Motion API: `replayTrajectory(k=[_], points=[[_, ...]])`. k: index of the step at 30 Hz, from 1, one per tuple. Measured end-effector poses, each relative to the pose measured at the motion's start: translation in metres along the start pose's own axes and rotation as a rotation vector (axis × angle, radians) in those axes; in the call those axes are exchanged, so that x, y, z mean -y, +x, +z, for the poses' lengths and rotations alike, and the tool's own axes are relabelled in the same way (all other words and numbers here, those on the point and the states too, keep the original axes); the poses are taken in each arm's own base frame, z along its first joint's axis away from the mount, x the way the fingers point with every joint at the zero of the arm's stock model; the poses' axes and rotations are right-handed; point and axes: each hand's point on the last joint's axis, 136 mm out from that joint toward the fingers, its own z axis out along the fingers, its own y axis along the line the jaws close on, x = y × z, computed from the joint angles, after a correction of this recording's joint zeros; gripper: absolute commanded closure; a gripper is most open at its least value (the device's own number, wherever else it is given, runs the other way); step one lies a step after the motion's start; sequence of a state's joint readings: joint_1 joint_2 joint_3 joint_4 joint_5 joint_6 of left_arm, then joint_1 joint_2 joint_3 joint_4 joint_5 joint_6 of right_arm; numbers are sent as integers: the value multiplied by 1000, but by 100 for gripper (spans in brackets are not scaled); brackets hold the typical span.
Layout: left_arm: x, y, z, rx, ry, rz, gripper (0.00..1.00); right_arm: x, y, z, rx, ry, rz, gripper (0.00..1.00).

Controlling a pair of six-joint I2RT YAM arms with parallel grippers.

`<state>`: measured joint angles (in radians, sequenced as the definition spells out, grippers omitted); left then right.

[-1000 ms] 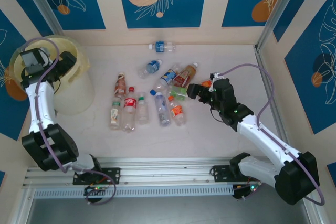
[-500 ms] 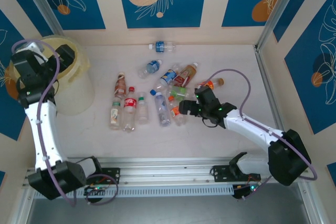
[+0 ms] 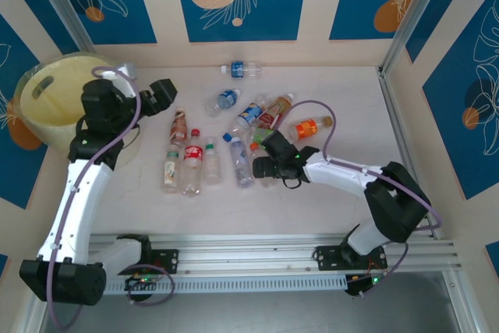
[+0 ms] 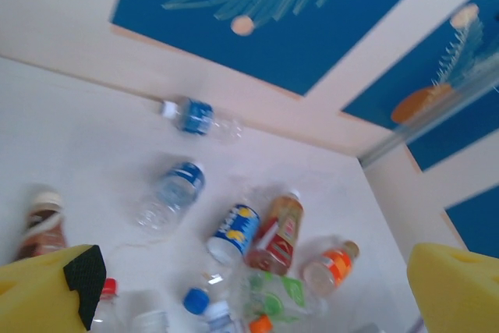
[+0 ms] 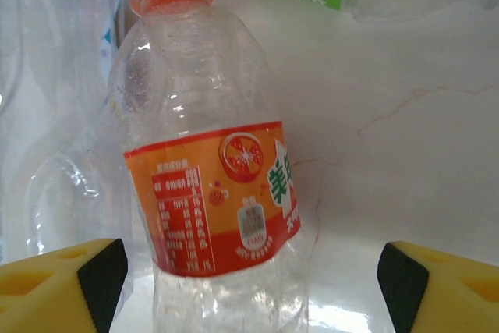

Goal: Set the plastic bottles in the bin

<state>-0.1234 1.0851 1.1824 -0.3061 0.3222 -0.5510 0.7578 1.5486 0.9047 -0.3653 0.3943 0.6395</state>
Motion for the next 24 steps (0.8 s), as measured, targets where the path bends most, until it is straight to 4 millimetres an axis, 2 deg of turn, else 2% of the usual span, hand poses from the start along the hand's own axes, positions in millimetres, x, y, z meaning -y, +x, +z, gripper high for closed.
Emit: replayTrajectory(k=[4,9,15,24], points=[[9,24,17,-70,33,-2,0,1,5,12,-41,56,-21,21],[3,47,34,-143,23,-23,0,7,17,22,-92,102,-33,22],[5,92,52,-256,27,-50,0,12,26,30,-127,131,-39,24],[3,156,85,-431,-5,-65,0,12,25,32,-125,132,-53,42]])
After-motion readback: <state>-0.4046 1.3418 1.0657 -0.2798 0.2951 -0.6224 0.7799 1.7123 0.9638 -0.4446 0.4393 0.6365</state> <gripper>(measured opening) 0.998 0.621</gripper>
